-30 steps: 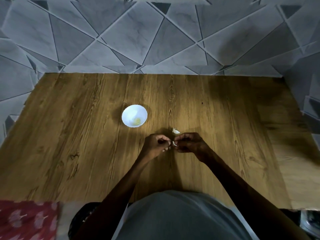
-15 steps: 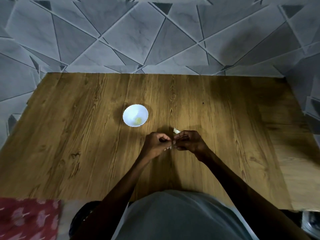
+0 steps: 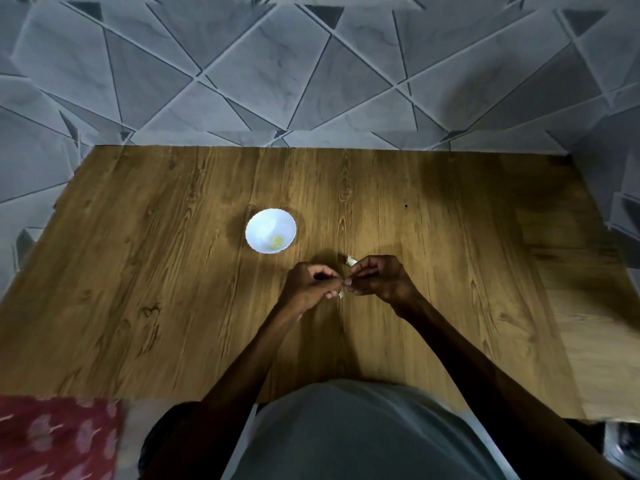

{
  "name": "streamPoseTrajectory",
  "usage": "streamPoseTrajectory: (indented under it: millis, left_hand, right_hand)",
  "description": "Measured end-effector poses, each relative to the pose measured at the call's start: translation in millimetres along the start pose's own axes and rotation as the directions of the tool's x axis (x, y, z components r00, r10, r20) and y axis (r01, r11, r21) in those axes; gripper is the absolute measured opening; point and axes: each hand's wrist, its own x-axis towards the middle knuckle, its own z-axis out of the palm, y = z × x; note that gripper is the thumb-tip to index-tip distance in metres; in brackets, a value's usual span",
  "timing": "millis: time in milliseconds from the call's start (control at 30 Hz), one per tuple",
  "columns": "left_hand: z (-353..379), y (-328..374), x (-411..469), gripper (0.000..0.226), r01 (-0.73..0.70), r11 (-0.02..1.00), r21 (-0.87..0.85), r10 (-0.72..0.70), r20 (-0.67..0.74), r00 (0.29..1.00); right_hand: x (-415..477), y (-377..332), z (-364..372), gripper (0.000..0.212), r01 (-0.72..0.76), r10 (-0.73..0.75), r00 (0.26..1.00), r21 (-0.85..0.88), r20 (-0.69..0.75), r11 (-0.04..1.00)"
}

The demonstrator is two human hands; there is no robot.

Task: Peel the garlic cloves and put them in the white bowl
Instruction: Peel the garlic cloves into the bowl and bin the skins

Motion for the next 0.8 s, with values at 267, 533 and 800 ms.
streamPoseTrajectory:
  millis: [267,533,800]
  left_hand:
    - [0.0,0.3,-2.3,0.004,-0.108,0.985,0.137,0.109,-0.001,0.994]
    - [3.9,5.0,-0.7,0.007,-0.019,0.995,0.097,0.018,0.012,1.000]
    - [2.8,5.6,-0.4,0.016,0.110,0.969,-0.220,-0.073,0.170,0.983]
  right_hand:
    - [1.4,-3.6,-3.0,0.027,-0.004,0.004,1.000,0.014,0.003,1.000]
    - [0.8,-6.3,-0.8,0.025,-0.011,0.009,0.999,0.058,0.042,0.998]
    - [0.1,-4.6,-3.2,0.027,-0.094,0.069,0.989,0.194,0.133,0.977]
